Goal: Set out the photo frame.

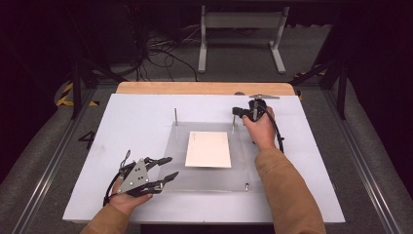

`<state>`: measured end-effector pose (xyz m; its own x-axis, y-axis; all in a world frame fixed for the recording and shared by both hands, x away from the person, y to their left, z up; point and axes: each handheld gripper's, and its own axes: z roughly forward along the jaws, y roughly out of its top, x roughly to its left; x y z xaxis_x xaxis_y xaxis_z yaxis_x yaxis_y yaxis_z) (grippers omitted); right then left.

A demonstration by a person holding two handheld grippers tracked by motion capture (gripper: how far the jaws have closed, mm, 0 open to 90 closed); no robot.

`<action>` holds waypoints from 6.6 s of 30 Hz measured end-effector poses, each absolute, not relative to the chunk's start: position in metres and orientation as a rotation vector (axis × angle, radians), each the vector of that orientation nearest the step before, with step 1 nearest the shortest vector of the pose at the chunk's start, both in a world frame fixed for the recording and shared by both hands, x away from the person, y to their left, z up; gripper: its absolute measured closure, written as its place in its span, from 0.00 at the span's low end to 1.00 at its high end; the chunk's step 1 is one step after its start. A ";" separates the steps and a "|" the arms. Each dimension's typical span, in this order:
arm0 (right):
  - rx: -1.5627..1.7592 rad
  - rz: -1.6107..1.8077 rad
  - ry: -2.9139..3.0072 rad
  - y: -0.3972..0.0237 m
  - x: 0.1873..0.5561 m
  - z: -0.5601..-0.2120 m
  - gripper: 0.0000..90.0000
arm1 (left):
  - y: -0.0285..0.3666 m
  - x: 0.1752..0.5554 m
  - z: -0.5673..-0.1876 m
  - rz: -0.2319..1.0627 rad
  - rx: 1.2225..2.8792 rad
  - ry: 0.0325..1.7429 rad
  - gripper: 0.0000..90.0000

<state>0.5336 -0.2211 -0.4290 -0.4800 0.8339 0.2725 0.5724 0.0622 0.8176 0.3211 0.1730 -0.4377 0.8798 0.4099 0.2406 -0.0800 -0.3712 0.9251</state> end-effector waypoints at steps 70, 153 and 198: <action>0.382 1.461 2.232 -0.251 0.308 -0.393 0.28 | 0.171 0.329 -0.411 0.451 1.884 0.354 0.53; 0.440 1.751 1.995 -0.261 0.309 -0.293 0.72 | 0.151 0.323 -0.296 0.379 1.685 0.381 0.71; 0.658 1.589 1.966 -0.274 0.335 -0.310 0.27 | 0.166 0.350 -0.332 0.441 1.700 0.594 0.24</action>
